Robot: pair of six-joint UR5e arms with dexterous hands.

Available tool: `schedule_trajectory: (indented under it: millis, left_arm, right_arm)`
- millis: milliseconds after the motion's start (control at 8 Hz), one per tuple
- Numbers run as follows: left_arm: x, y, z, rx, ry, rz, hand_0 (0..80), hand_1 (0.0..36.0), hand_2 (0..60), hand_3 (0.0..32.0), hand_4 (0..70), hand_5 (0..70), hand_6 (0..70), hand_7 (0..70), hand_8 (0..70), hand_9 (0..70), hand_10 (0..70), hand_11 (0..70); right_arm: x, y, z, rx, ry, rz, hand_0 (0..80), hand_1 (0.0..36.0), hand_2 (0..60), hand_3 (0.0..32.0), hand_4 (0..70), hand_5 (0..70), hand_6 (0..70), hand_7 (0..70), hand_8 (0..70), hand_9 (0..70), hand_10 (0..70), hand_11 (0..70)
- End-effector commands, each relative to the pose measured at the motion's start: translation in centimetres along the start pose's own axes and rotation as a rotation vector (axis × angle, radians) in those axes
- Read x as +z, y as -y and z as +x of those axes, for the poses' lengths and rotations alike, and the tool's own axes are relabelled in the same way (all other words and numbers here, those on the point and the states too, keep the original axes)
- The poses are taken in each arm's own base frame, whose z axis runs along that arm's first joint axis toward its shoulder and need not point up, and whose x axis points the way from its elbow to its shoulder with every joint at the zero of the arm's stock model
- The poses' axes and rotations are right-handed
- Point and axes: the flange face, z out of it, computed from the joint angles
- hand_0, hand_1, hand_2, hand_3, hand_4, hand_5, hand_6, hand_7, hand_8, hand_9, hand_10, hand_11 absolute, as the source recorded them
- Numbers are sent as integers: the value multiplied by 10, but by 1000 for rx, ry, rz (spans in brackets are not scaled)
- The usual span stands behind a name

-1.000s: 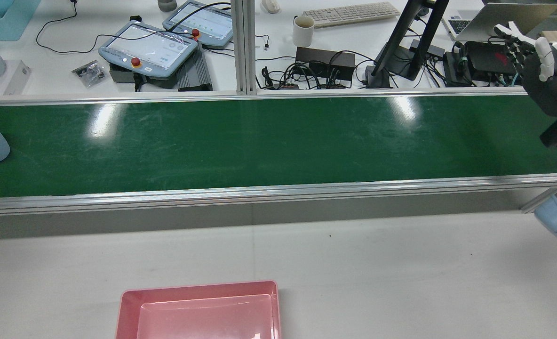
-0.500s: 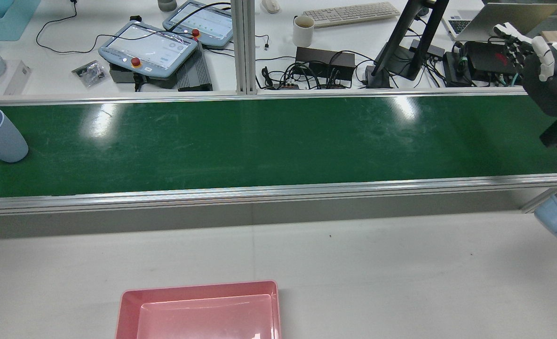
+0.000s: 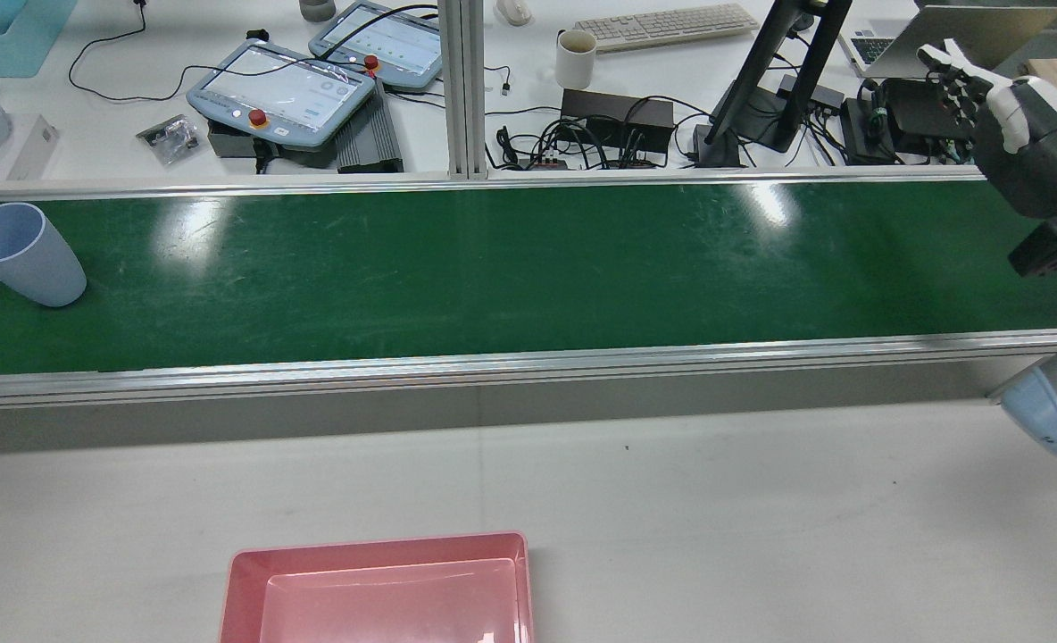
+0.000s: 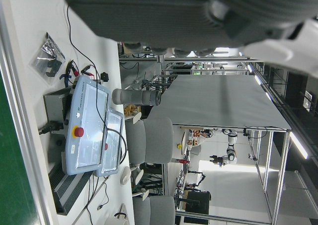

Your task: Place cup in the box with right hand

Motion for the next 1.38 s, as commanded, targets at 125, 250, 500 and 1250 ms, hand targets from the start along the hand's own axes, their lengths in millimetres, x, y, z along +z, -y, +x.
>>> schedule_trajectory:
  millis: [125, 250, 500, 1250]
  left_arm:
    - [0, 0, 0, 0, 0, 0, 0, 0, 0, 0, 0, 0, 0, 0, 0, 0, 0, 0]
    - [0, 0, 0, 0, 0, 1, 0, 0, 0, 0, 0, 0, 0, 0, 0, 0, 0, 0]
    - [0, 0, 0, 0, 0, 1, 0, 0, 0, 0, 0, 0, 0, 0, 0, 0, 0, 0]
    - [0, 0, 0, 0, 0, 0, 0, 0, 0, 0, 0, 0, 0, 0, 0, 0, 0, 0]
  right_arm:
    - [7, -10, 3, 2, -24, -20, 576, 263, 98, 2, 0, 72, 6, 0, 0, 0, 0, 0]
    - [7, -10, 5, 2, -29, -20, 630, 283, 40, 320, 0, 81, 0, 0, 0, 0, 0, 0]
    - [6, -7, 5, 1, -31, -14, 648, 251, 0, 320, 0, 79, 0, 0, 0, 0, 0, 0]
    - [6, -8, 6, 2, -32, -16, 617, 245, 0, 320, 0, 74, 0, 0, 0, 0, 0, 0]
